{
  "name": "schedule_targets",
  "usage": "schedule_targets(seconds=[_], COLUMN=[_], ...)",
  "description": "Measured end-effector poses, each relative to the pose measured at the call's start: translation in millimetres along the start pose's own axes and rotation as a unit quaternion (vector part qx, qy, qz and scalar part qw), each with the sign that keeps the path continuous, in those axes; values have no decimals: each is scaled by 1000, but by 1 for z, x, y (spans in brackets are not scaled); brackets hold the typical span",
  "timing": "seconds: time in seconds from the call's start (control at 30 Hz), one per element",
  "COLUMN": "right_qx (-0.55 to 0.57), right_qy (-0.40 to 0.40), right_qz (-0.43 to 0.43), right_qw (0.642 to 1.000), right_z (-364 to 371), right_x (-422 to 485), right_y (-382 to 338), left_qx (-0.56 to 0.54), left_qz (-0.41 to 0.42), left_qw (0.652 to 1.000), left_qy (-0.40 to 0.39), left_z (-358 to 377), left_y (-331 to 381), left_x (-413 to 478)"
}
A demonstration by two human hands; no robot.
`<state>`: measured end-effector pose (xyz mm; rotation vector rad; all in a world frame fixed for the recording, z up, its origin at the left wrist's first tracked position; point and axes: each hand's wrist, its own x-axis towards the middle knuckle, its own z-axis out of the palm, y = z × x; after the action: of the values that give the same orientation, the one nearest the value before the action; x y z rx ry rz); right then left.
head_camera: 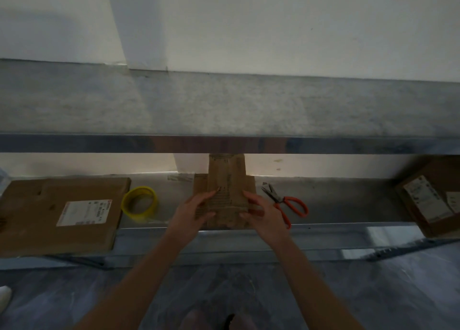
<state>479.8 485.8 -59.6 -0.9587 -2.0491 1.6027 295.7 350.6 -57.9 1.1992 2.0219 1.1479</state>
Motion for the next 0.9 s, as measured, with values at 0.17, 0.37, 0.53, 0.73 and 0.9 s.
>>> schedule_targets(seconds=[0.17,0.37,0.53,0.73,0.9], right_qx=[235,380,510,569,494], right_qy=[101,108,51,133,57], right_qz=[182,303,326,349,361], right_qw=[950,867,794,733,789], right_z=[12,37,41,67,62], right_x=[-6,-18,-29,-37,-38], right_y=[-1,-12,-22,-32,-36], left_qx=[-59,-20,-312,-418,-446], left_qz=[-58,-90,-114,-123,-136], left_qw=[997,994,939,894,876], left_qy=[7,57,83,107,127], left_z=[15,21,20,40,43], left_y=[9,23,29,35,32], left_x=[1,3,-29,-64,-74])
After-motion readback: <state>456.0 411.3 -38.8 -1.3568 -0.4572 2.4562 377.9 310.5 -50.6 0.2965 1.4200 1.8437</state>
